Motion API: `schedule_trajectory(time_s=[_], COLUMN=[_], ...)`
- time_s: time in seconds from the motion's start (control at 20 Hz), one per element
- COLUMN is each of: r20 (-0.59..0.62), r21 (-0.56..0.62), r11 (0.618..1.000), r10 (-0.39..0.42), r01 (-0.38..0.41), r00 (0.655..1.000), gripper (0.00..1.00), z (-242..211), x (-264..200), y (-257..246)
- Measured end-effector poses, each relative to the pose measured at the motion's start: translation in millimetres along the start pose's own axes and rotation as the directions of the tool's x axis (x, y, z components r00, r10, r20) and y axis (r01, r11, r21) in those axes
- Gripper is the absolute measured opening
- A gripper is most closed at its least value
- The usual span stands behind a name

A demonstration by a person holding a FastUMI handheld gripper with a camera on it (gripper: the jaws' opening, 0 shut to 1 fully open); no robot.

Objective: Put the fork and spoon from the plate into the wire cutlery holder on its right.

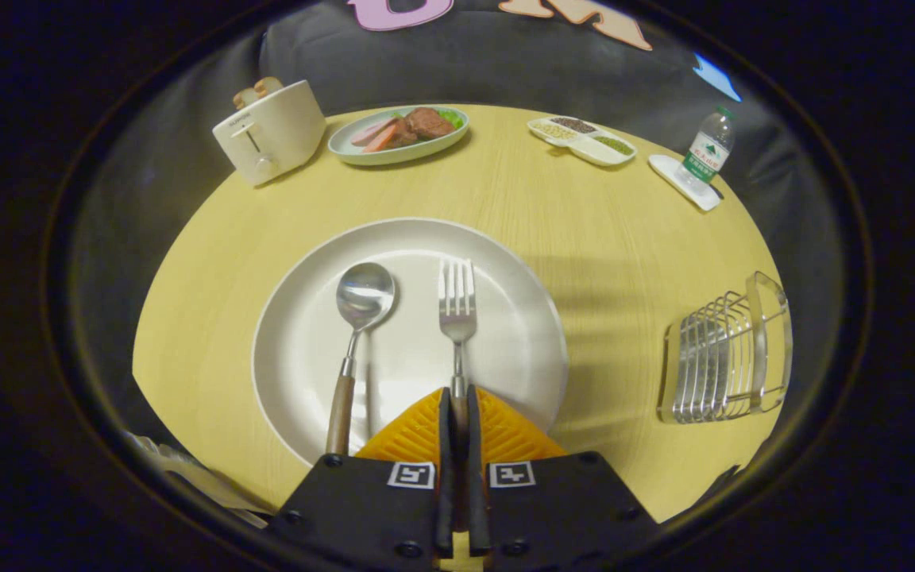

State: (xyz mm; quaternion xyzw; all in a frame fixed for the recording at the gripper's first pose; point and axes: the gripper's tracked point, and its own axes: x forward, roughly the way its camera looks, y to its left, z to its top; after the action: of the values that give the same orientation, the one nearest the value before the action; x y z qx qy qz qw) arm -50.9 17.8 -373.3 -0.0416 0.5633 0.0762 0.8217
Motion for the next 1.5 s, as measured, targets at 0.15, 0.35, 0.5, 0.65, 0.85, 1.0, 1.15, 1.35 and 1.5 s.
schedule_trajectory(time_s=[0.15,0.35,0.5,0.65,0.85,1.0,1.15,1.35,1.5], r20=[-0.008,-0.007,-0.004,-0.036,-0.06,-0.075,-0.072,-0.065,-0.063], r21=[-0.016,-0.013,-0.038,-0.051,-0.057,-0.076,-0.085,-0.055,-0.066], r11=[0.999,0.999,0.998,0.997,0.995,0.993,0.991,0.991,0.992], r10=[0.032,0.047,0.057,0.06,0.08,0.085,0.095,0.119,0.101], r01=[-0.032,-0.047,-0.057,-0.062,-0.084,-0.091,-0.101,-0.122,-0.105], r00=[0.999,0.999,0.998,0.998,0.995,0.993,0.993,0.991,0.993], gripper=[0.11,0.11,0.11,0.07,0.06,0.06,0.06,0.06,0.06], z=[-2,4,12,8,4,7,16,27,29], x=[-2,-13,-21,-21,-24,-34,-50,-71,-85], y=[6,4,1,0,3,-2,-9,-18,-33])
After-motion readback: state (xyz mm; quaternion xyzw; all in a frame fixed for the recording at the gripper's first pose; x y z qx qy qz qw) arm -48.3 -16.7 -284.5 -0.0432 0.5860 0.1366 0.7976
